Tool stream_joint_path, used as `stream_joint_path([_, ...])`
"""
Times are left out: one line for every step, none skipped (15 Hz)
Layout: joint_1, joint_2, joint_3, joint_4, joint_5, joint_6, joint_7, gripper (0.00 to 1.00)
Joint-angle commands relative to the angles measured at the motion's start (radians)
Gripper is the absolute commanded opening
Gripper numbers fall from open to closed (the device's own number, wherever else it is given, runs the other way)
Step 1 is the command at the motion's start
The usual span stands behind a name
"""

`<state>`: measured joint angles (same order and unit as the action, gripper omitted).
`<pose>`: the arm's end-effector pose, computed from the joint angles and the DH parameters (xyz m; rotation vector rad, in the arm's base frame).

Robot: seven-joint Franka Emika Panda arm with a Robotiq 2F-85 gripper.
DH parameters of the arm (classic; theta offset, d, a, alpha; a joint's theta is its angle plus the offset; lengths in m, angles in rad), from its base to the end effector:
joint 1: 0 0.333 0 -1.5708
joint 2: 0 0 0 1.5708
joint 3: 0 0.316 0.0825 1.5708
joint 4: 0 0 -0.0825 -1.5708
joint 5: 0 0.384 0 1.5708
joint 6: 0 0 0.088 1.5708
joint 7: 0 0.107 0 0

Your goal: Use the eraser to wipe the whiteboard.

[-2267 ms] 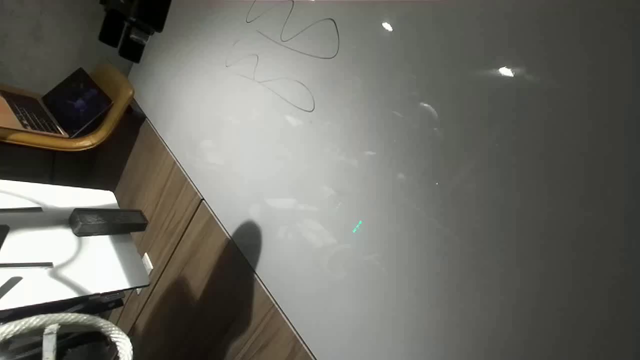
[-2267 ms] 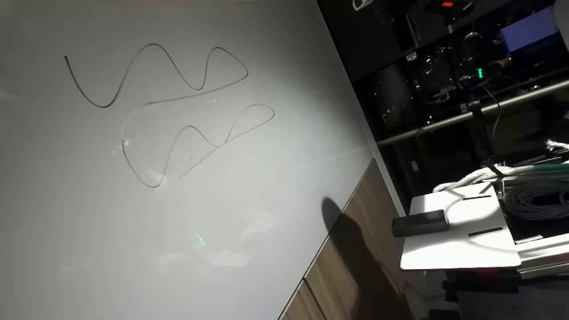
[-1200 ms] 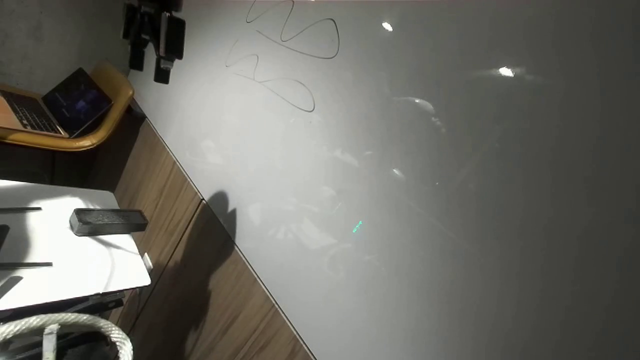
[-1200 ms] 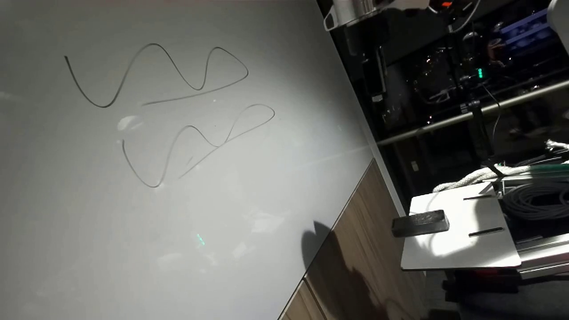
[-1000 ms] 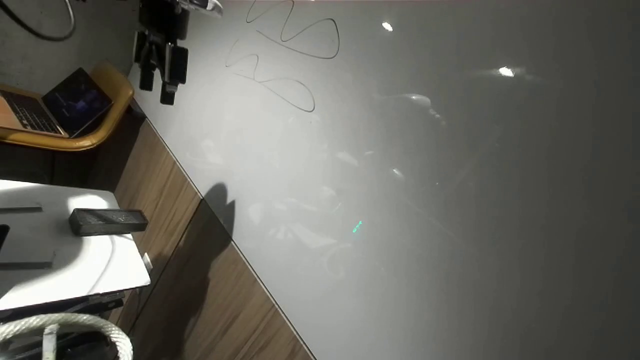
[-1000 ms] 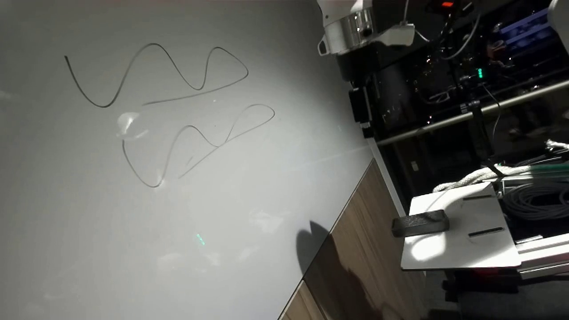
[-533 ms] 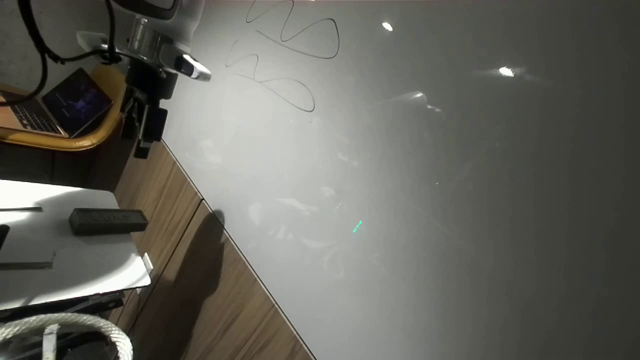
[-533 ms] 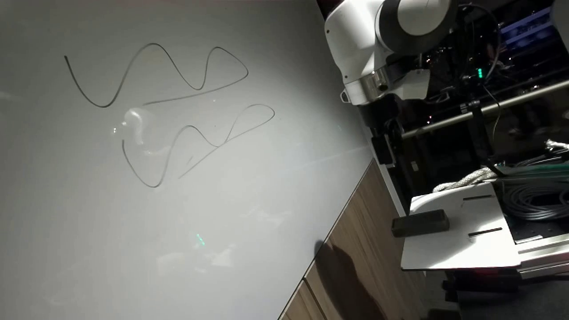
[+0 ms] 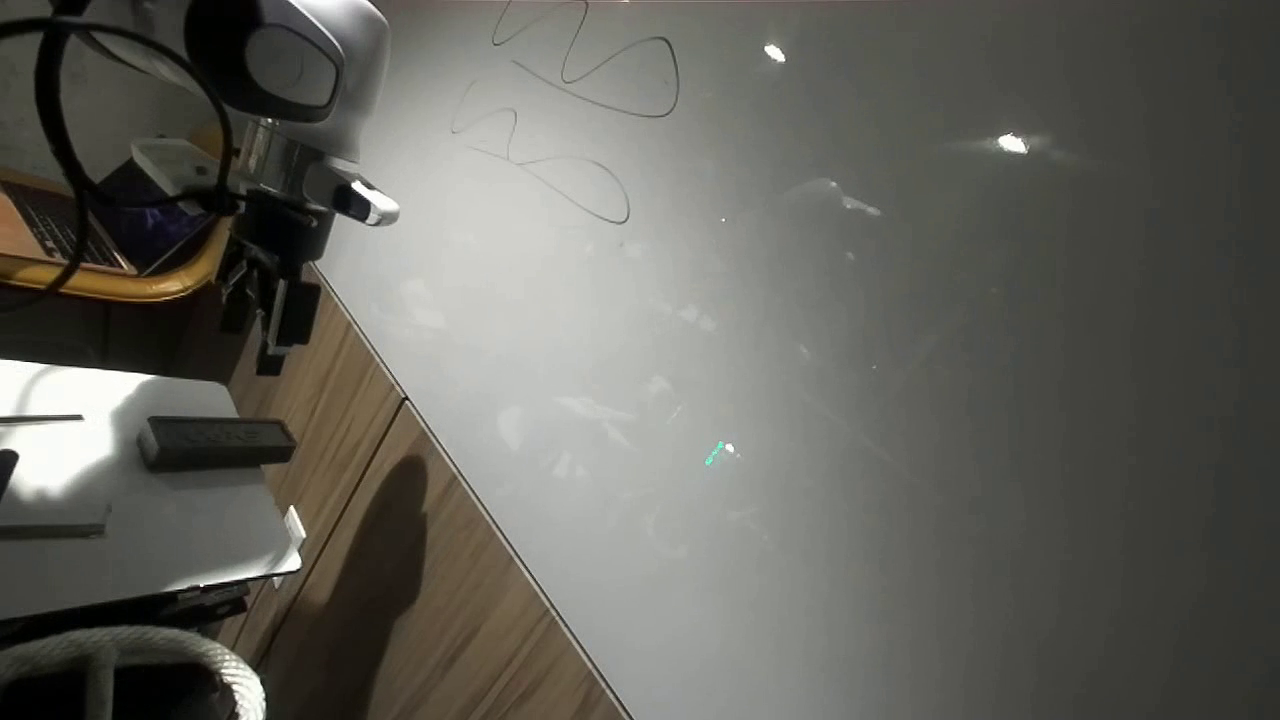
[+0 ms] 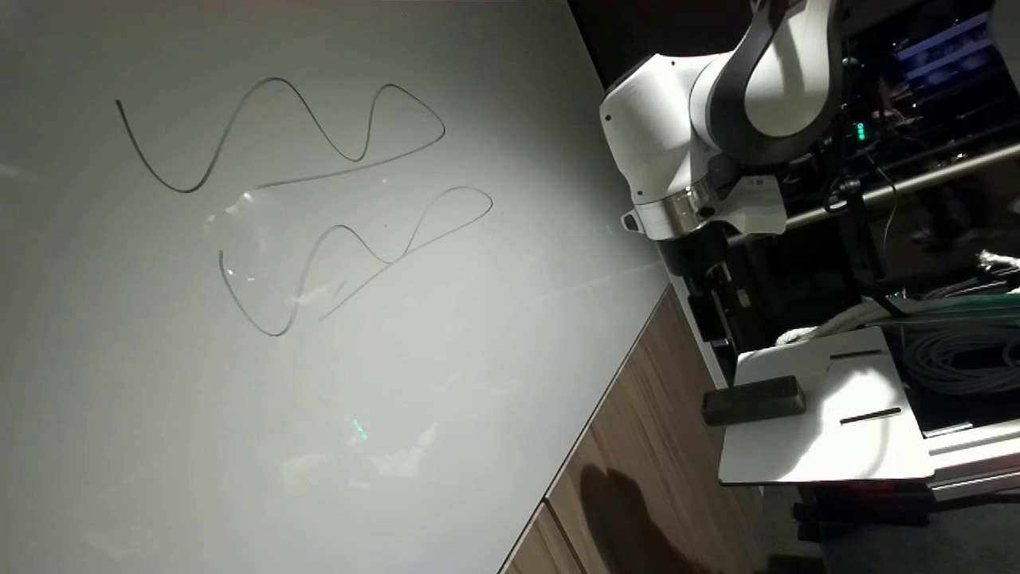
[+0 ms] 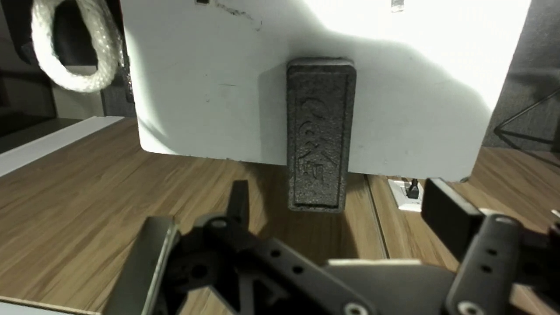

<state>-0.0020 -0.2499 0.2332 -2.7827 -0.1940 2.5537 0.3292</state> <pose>0.3693 0.0841 0.2839 2.9826 0.0843 0.0817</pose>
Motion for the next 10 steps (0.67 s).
stream_joint_path([-0.023,0.08,-0.035,0.0,-0.074,0.067,-0.01,1.0])
stream_joint_path([-0.024,0.098,-0.046,0.001,-0.076,0.077,-0.01,1.0])
stream_joint_path([-0.024,0.116,-0.054,0.001,-0.083,0.091,-0.003,1.0])
stream_joint_path([-0.023,0.136,-0.063,0.001,-0.086,0.108,0.001,1.0])
stream_joint_path([-0.021,0.154,-0.07,0.001,-0.088,0.128,0.006,1.0])
stream_joint_path([-0.02,0.168,-0.078,0.001,-0.092,0.145,0.008,1.0])
stream_joint_path([-0.018,0.182,-0.085,0.001,-0.091,0.163,0.006,1.0])
stream_joint_path([-0.017,0.196,-0.091,0.001,-0.098,0.179,0.011,1.0])
stream_joint_path([-0.015,0.209,-0.098,0.001,-0.101,0.192,0.012,1.0])
stream_joint_path([-0.012,0.219,-0.103,0.001,-0.106,0.202,0.015,1.0])
